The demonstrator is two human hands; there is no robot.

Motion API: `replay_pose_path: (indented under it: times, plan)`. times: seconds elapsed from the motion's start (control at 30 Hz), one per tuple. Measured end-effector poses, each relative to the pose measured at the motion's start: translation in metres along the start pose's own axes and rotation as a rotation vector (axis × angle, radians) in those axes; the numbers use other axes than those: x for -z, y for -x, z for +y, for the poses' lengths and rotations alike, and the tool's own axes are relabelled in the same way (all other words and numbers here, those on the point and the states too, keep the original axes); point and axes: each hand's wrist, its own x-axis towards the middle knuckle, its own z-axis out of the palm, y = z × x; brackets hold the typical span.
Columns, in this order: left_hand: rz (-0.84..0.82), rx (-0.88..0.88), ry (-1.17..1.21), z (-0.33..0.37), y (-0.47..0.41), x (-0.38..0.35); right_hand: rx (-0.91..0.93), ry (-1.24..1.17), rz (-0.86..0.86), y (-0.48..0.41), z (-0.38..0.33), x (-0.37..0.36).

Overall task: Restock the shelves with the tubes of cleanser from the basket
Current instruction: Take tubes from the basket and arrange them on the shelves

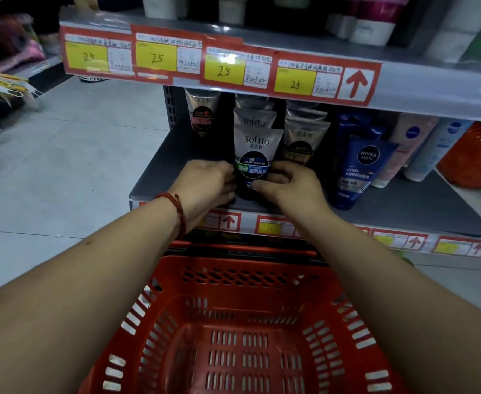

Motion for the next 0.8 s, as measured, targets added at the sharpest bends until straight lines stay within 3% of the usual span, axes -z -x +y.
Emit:
replay_pose_path:
  times: [0.13,0.43,0.67,0.8]
  plan:
    - [0.056,0.052,0.032,0.004,-0.001,0.001,-0.023,0.069,-0.037,0.007,-0.005,0.004]
    - [-0.005,0.086,0.068,0.006,-0.002,0.005,-0.111,0.027,-0.083,0.004,-0.008,0.009]
    - [-0.067,0.102,-0.032,0.007,-0.002,0.012,-0.096,0.16,-0.047,0.005,0.0,0.027]
    - [0.036,0.077,-0.092,0.009,0.005,0.01,-0.216,-0.034,0.015,0.008,0.001,0.04]
